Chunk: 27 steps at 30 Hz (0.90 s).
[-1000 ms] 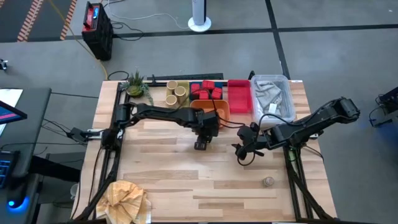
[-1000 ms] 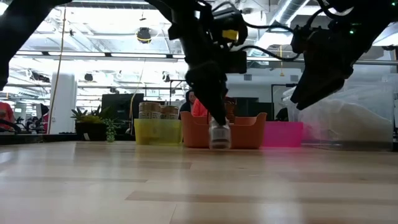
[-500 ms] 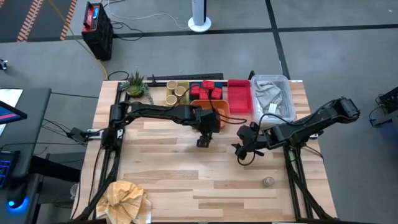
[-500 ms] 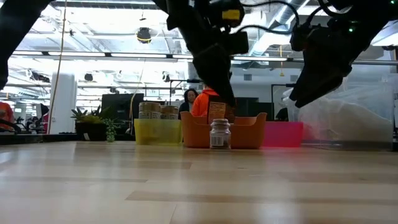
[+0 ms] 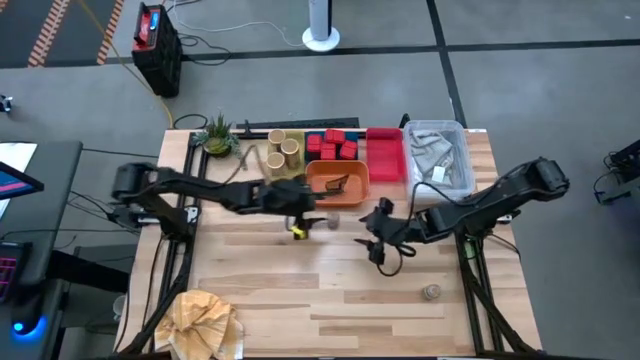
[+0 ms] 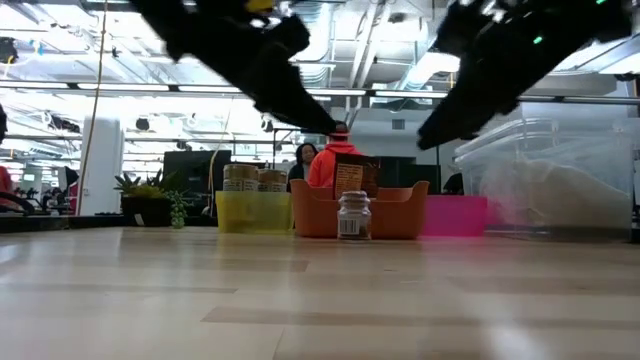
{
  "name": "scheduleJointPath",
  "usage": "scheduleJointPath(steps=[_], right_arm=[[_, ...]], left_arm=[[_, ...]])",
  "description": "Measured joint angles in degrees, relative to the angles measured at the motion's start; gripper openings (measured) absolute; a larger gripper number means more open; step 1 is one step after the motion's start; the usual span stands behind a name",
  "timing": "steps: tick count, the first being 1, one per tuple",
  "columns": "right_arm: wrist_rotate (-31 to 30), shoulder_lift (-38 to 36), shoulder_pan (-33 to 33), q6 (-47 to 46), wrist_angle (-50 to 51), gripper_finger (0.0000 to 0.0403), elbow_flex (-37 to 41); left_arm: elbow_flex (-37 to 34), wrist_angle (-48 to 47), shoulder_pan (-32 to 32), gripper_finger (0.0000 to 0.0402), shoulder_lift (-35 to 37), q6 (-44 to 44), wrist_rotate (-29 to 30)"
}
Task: Sort spices by type
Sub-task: Put the left brown seasoning bottle into the pink bin
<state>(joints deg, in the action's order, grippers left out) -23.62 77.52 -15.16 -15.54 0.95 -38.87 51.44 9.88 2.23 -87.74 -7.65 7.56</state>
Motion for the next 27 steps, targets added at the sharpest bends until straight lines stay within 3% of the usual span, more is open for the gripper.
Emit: scheduleJointPath(steps=[6,14,20,27], right_arm=[[4.7,8.4,6.4,10.4,-2.4,0.0315,-5.5],[16.7,16.8,15.1,15.2,0.9,0.0315,-13.8],[17.4,22.6,16.9,19.2,8.5,0.0315,-20.1],[18.8,26.0,16.8,20.6,12.3,0.0287,-23.0]], left_arm=[[-8.5,2.4,-2.6,0.0270,8.2,8.1,4.8],[-14.3,6.9,-5.2,0.0270,9.0,10.8,12.9],[-20.7,19.4,-7.6,0.0270,9.5,7.3,17.5],[-21.8,19.7,-7.5,0.0270,9.5,8.0,21.2]])
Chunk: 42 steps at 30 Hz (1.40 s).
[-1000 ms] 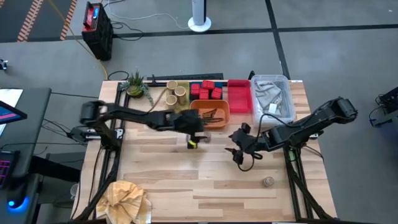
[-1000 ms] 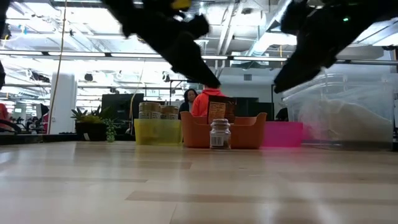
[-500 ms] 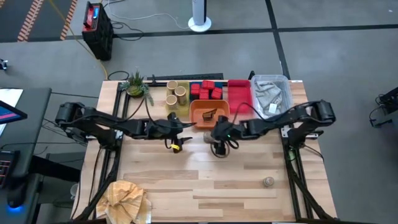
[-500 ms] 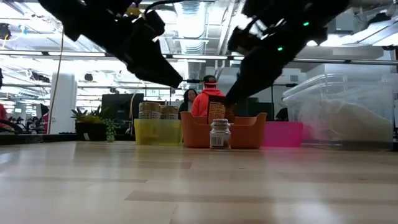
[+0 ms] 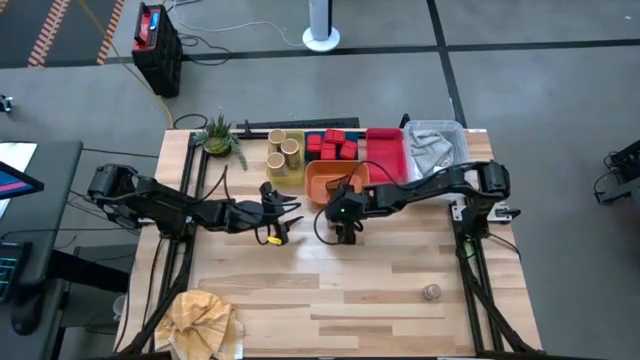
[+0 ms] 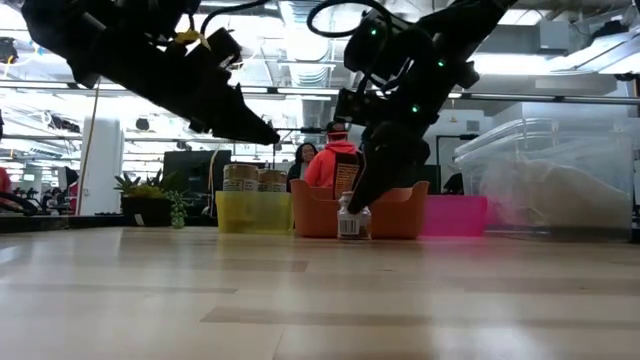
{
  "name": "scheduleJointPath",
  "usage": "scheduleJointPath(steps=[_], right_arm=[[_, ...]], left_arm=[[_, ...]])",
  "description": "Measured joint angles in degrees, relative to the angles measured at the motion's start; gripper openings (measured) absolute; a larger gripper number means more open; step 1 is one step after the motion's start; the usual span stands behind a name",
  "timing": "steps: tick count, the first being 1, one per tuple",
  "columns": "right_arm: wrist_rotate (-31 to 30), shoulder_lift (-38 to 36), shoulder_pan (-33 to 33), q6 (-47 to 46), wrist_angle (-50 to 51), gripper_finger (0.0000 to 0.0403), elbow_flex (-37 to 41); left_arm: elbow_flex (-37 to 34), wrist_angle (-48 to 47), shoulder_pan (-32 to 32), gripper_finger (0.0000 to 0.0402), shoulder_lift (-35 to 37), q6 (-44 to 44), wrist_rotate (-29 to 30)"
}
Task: Sort spices by type
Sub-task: Put the left brown seasoning bottle into the pink bin
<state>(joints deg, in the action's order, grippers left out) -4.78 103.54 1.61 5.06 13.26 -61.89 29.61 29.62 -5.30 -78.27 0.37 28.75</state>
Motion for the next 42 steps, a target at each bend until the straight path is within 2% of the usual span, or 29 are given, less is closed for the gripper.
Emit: scheduleJointPath(steps=[8,12,18,20,22,25,27,31,35,42], right_arm=[[0.1,-0.2,0.5,-0.5,-0.3,0.0190,0.0],[0.1,-0.5,0.8,-2.0,1.2,0.0190,-0.6],[-0.1,-7.3,0.7,-2.3,16.0,0.0190,-6.6],[-2.7,-10.9,0.8,-2.4,19.7,0.0190,-8.0],[-7.9,-14.3,1.8,-3.8,22.8,0.0190,-8.5],[-17.2,-18.5,5.7,-6.7,26.8,0.0190,-8.5],[-20.2,-20.0,9.3,-8.4,27.7,0.0190,-8.5],[-20.4,-19.8,17.2,-9.6,26.6,0.0190,-8.2],[-20.4,-15.7,24.3,-8.9,24.4,0.0189,-8.1],[-19.4,-8.2,32.0,-2.2,23.7,0.0190,-12.4]], left_arm=[[0.0,0.5,0.0,0.0270,0.0,0.4,0.5],[0.0,0.3,0.0,0.0270,0.0,0.5,0.4],[0.0,0.0,0.0,0.0270,0.0,0.9,0.4],[0.1,-0.2,0.0,0.0270,0.0,1.0,0.4],[0.1,-0.3,0.0,0.0270,0.0,1.0,0.4],[0.1,-0.2,0.0,0.0270,0.0,1.0,0.4],[0.1,-0.1,0.0,0.0270,0.0,1.0,0.4],[0.1,0.9,0.0,0.0270,0.0,0.9,0.4],[0.1,1.2,0.0,0.0270,0.0,0.4,0.4],[0.1,1.8,0.2,0.0270,0.0,-1.4,0.4]])
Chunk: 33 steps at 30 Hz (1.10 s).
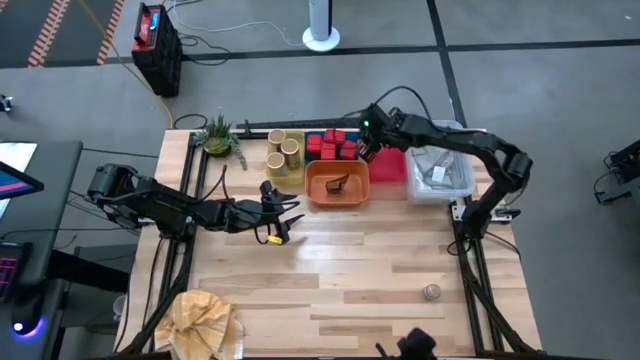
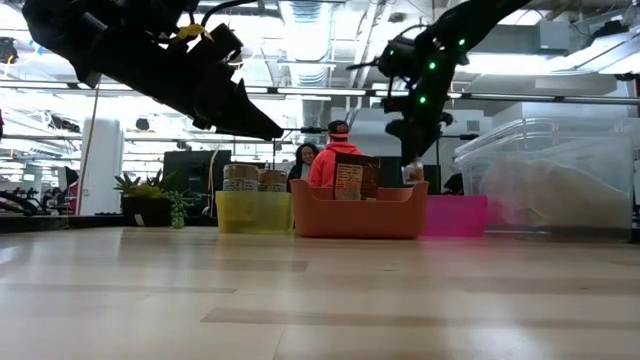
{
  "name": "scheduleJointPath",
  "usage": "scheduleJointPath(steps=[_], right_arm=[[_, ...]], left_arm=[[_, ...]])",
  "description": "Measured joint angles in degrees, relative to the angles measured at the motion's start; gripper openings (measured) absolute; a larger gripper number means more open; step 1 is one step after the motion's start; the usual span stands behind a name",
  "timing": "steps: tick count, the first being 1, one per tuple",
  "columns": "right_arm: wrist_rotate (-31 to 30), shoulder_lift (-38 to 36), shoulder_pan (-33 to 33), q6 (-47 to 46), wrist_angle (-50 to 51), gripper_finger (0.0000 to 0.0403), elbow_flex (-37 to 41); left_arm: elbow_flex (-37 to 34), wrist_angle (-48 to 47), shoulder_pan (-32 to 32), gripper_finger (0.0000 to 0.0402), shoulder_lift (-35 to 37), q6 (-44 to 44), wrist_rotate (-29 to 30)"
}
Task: Sort spices by type
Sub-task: Put the left brown seasoning bottle into the pink bin
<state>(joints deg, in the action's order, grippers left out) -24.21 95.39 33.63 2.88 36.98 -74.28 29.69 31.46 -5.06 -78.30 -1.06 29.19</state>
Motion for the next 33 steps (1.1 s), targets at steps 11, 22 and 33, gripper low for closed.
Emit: scheduleJointPath(steps=[11,22,33], right_arm=[[10.1,9.7,6.7,13.1,12.0,0.0170,-11.6],[9.4,11.8,8.0,12.0,12.2,0.0172,-11.8],[9.2,14.0,7.9,18.1,10.5,0.0173,-11.7]], left_arm=[[0.0,-0.7,1.1,0.0270,0.0,-2.3,0.0],[0.0,-1.6,1.1,0.0270,0.0,-3.0,0.0],[0.0,-2.0,1.1,0.0270,0.0,-2.9,0.0]])
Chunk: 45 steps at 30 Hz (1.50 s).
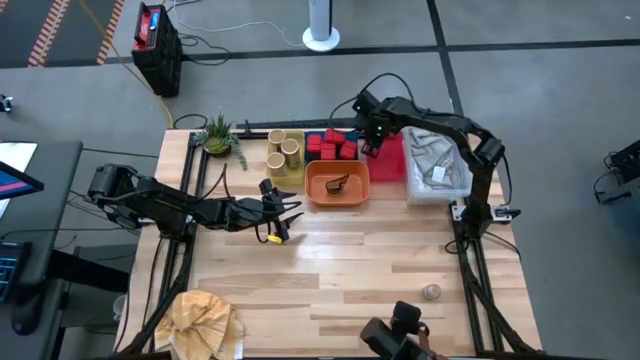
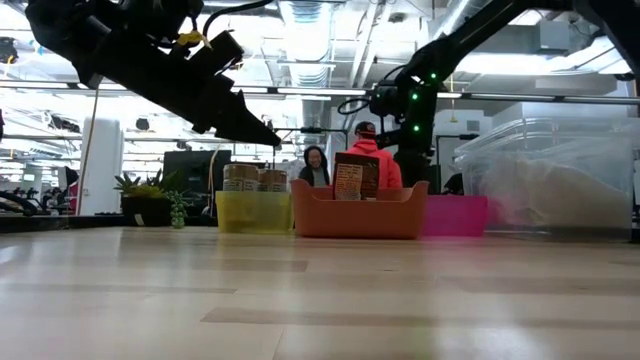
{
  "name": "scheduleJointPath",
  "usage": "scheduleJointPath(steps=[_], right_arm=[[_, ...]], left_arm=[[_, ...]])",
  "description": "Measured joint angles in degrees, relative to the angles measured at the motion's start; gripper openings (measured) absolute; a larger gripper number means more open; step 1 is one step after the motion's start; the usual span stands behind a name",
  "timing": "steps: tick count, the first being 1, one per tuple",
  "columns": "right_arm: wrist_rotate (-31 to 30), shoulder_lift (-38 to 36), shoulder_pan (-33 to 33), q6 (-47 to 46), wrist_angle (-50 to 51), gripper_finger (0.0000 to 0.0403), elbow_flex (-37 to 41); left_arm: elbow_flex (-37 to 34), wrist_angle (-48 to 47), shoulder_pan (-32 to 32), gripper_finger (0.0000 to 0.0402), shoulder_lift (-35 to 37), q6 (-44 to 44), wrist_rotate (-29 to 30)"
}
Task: Sort spices by type
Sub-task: Put the left brown seasoning bottle into the pink bin, then put the right brown seasoning bottle into the pink bin
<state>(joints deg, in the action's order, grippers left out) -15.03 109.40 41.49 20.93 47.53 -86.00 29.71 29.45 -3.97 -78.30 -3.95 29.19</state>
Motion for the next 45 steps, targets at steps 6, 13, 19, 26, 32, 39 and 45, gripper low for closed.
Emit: scheduleJointPath(steps=[6,13,19,26,32,39,45], right_arm=[[-0.3,2.6,0.3,-3.8,-0.2,0.0173,0.0],[-0.6,3.2,0.3,-6.7,-0.4,0.0177,0.0],[-0.7,3.2,0.3,-5.7,1.7,0.0230,0.0],[-0.8,3.2,-0.2,-5.9,2.0,0.0270,0.0],[-2.3,-0.6,-2.4,-6.5,5.7,0.0271,-1.0],[-1.4,-12.4,-12.8,-9.8,9.5,0.0271,1.6],[4.3,-21.3,-28.4,-19.9,9.1,0.0271,10.7]], left_arm=[[0.0,-0.6,0.0,0.0270,0.0,0.2,0.0],[0.0,-0.7,0.0,0.0270,0.0,0.1,0.0],[0.0,-1.1,0.0,0.0270,0.0,0.2,0.0],[0.0,-1.7,0.0,0.0270,0.0,0.3,0.0],[0.0,-1.8,0.0,0.0270,0.0,0.5,0.0],[0.0,-2.2,0.0,0.0270,0.0,0.5,0.0],[0.0,-3.1,0.0,0.0270,0.0,1.0,0.0]])
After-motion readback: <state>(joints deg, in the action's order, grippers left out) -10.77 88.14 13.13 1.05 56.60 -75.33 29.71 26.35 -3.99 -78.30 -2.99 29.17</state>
